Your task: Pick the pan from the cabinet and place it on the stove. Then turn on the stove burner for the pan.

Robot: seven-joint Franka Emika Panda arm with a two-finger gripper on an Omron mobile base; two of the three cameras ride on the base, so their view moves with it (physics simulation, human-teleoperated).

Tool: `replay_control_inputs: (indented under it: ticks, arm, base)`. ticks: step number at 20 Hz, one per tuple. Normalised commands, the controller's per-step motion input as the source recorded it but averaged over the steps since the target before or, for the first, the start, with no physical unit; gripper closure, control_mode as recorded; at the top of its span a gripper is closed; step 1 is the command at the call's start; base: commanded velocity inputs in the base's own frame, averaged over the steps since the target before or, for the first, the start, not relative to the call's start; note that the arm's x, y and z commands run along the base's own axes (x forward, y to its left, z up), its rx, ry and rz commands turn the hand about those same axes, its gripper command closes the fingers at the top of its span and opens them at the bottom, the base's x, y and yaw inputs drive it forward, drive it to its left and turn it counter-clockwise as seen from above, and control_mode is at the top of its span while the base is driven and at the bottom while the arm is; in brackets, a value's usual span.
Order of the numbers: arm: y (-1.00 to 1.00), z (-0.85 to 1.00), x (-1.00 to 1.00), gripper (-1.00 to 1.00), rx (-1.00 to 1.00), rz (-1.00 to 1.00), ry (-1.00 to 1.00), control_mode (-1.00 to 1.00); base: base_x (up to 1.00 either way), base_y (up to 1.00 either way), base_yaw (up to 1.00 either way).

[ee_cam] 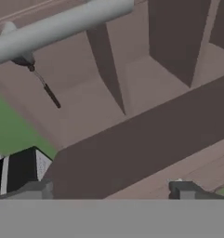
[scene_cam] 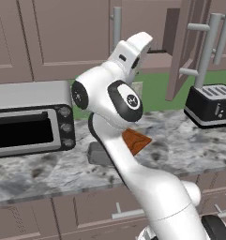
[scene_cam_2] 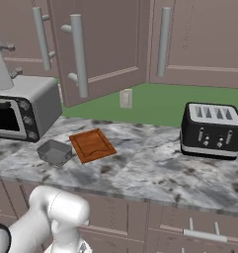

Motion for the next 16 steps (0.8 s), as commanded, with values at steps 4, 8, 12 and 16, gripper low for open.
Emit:
replay_control_inputs:
  ticks: [4, 8, 12, 16]
  arm:
    - [0.03, 0.0, 0.42, -1.0, 0.0, -0.15, 0.15, -1.0]
    - [0.01, 0.0, 0.34, -1.0, 0.0, -0.14, 0.16, -1.0]
    - [0.02, 0.0, 0.33, -1.0, 0.0, -0.16, 0.16, -1.0]
    - [0.0, 0.0, 0.35, -1.0, 0.0, -0.16, 0.15, -1.0]
  base:
    - [0.0, 0.0, 0.0]
    - [0.0, 0.0, 0.0]
    - [0.0, 0.0, 0.0]
    - [0.0, 0.0, 0.0]
